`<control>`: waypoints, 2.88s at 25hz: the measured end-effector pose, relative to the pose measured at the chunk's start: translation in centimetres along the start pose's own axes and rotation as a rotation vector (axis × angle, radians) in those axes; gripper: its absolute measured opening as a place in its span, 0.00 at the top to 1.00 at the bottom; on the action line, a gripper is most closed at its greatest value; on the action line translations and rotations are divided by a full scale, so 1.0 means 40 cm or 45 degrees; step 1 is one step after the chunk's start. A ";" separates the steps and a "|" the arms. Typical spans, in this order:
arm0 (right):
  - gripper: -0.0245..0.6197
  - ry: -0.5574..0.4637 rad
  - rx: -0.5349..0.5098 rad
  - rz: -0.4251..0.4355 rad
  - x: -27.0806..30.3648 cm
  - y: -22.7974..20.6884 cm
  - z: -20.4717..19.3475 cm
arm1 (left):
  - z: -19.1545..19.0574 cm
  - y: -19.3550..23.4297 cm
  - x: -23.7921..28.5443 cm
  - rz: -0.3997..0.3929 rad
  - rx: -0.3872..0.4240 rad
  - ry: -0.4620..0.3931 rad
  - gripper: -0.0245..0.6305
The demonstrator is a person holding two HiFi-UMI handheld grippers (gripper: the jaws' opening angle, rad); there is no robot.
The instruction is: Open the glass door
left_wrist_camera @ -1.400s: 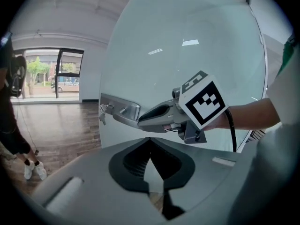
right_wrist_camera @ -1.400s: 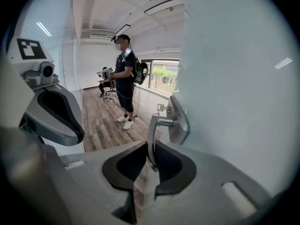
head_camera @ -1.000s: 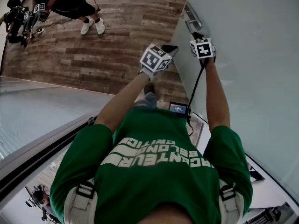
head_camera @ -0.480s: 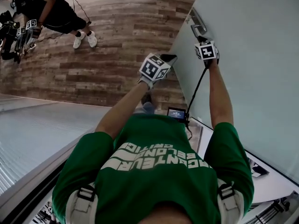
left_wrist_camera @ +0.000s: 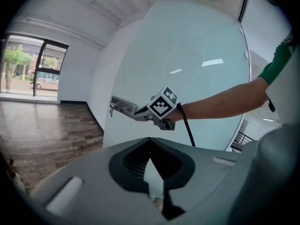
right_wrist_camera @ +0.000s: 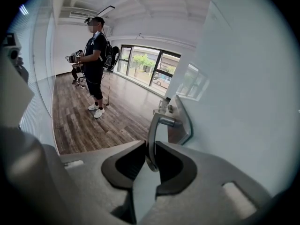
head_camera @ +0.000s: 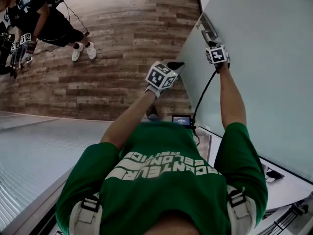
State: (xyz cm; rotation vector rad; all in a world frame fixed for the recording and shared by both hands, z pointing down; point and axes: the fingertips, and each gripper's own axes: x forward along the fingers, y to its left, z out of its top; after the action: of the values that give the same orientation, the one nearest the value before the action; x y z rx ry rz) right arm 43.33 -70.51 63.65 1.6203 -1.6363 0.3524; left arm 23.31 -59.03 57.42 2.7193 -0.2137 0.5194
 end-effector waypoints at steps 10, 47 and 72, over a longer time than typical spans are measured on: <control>0.87 0.042 0.049 -0.041 -0.010 -0.065 -0.023 | 0.032 -0.062 0.049 -0.045 0.010 -0.008 0.94; 0.87 0.022 0.148 -0.220 0.004 -0.412 -0.052 | 0.152 -0.143 0.224 0.004 -0.017 0.030 0.94; 0.87 0.035 0.260 -0.324 -0.010 -0.544 -0.165 | 0.176 -0.212 0.370 -0.065 0.016 0.011 0.94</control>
State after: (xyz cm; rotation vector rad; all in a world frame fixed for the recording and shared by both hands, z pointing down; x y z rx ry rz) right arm 65.78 -68.87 60.58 1.9428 -1.3883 0.4181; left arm 41.03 -55.03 54.26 2.7262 -0.1386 0.5189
